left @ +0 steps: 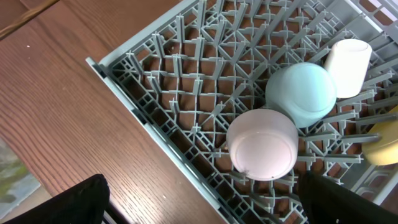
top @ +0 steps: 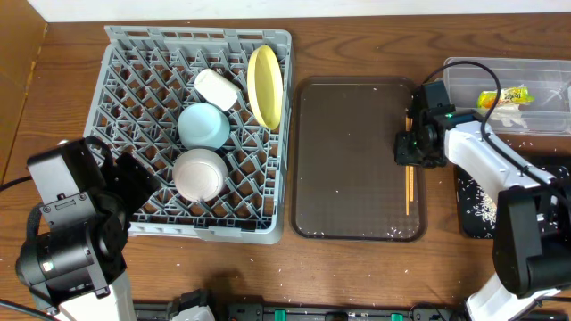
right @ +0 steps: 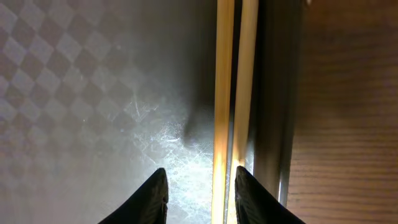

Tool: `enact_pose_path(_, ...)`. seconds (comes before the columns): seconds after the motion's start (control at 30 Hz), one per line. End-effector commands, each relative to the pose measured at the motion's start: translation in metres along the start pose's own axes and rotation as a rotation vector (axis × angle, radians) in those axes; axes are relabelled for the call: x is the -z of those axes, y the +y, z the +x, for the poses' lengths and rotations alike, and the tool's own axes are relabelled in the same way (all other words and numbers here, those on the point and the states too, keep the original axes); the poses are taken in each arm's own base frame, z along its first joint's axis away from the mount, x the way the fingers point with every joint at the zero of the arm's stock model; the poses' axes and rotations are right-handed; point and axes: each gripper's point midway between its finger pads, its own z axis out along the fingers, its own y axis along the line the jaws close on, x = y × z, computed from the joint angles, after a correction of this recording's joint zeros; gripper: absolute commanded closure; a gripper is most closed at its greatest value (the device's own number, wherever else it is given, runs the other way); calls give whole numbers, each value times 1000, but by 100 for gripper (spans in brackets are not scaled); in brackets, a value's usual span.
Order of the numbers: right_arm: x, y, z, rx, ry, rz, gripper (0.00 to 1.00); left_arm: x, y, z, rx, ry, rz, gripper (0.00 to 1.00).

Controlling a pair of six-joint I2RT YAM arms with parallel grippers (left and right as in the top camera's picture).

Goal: Sort waste into correct bins and load items into the dishwasher
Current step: 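Lower the right gripper to the tray and grasp one wooden chopstick, then carry the chopstick left and insert it upright into the rack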

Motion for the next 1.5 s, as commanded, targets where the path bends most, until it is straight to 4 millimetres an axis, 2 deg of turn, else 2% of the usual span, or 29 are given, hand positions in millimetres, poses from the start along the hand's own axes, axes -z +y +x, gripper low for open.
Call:
enact_pose_path(0.0,0,6,-6,31,-15,-9,67,2,2,-3,18,-12,-10,2)
enact_pose_path(0.63,-27,0,7,28,60,16,74,2,2,-3,18,-12,-10,2)
enact_pose_path(0.73,-34,-2,11,25,80,23,85,2,2,-3,18,-12,-10,2)
enact_pose_path(0.77,-35,-3,12,21,87,25,95,2,2,-3,18,-12,-10,2)
enact_pose_path(0.8,-37,-4,15,12,99,29,99,2,2,-3,18,-12,-10,2)
enact_pose_path(0.93,-35,12,23,17,134,-40,99,2,2,-3,18,-12,-10,2)
enact_pose_path(1.03,-20,35,20,26,143,-143,99,2,2,-3,18,-12,-10,2)
enact_pose_path(1.17,24,65,-1,32,101,-256,99,2,2,-3,18,-12,-10,2)
enact_pose_path(1.23,60,90,-18,45,52,-362,99,2,2,-3,18,-12,-10,2)
enact_pose_path(1.37,115,138,-35,67,-11,-550,99,2,2,-3,18,-12,-10,2)
enact_pose_path(1.43,128,159,-35,78,-21,-594,99,2,2,-3,18,-12,-10,2)
enact_pose_path(1.47,132,182,-30,114,-30,-627,99,2,2,-3,18,-12,-10,2)
